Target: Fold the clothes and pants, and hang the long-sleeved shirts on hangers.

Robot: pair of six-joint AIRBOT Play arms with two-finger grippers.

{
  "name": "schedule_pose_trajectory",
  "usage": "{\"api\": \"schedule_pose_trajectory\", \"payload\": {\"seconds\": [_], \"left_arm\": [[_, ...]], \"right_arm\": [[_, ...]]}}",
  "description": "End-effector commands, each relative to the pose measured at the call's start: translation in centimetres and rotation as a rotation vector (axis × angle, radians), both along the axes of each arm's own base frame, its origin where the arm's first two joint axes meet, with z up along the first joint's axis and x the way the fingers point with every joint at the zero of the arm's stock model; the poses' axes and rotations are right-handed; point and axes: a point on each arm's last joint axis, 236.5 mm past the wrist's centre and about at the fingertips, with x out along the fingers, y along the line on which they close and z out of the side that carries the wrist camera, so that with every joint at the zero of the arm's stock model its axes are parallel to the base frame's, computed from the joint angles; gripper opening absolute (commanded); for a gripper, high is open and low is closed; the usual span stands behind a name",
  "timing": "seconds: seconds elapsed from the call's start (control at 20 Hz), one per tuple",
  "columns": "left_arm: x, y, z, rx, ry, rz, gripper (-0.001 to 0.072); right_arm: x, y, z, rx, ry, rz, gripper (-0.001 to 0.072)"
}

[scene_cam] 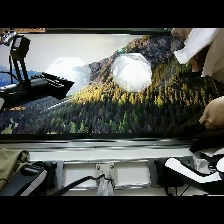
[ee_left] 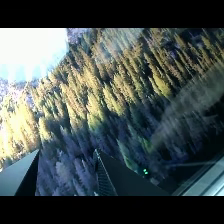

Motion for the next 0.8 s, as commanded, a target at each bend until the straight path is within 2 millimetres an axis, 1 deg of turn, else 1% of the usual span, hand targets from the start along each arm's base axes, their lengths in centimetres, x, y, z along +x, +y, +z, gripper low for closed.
{"api": "schedule_pose_trajectory", "payload": {"seconds": [0.0,0.15,0.25,0.3,0.4,0.55,0.65,0.75], "left_arm": [[0.0,0.0,0.0,0.0,0.001,-0.001,0.0341],[0.0,0.0,0.0,0.0,0.001,-0.001,0.0341],[0.0,0.0,0.0,0.0,0.001,-0.001,0.034],[0.0,0.0,0.0,0.0,0.002,-0.001,0.034],[0.0,0.0,0.0,-0.001,0.002,-0.001,0.0341],[-0.1,-0.1,-0.1,0.0,0.004,-0.003,0.0341],[-0.3,-0.1,-0.3,0.005,0.016,-0.01,0.0341],[-0.6,-0.2,-0.6,0.012,0.031,-0.019,0.0341]], "right_arm": [[-0.7,-1.7,-0.8,0.02,0.002,-0.031,0.0023],[-1.5,-3.1,-1.6,0.04,0.005,-0.058,0.0023],[-1.5,-3.7,-2.1,0.055,0.0,-0.059,0.0023],[-1.4,-3.9,-2.3,0.047,0.026,-0.057,0.0023],[-0.5,-3.8,-3.0,0.041,0.081,-0.024,0.0023],[-0.6,-3.9,-3.8,0.07,0.096,-0.029,0.0023],[-0.7,-3.8,-3.9,0.078,0.1,-0.031,0.0023],[-1.1,-3.7,-4.6,0.104,0.115,-0.039,0.0023]]}}
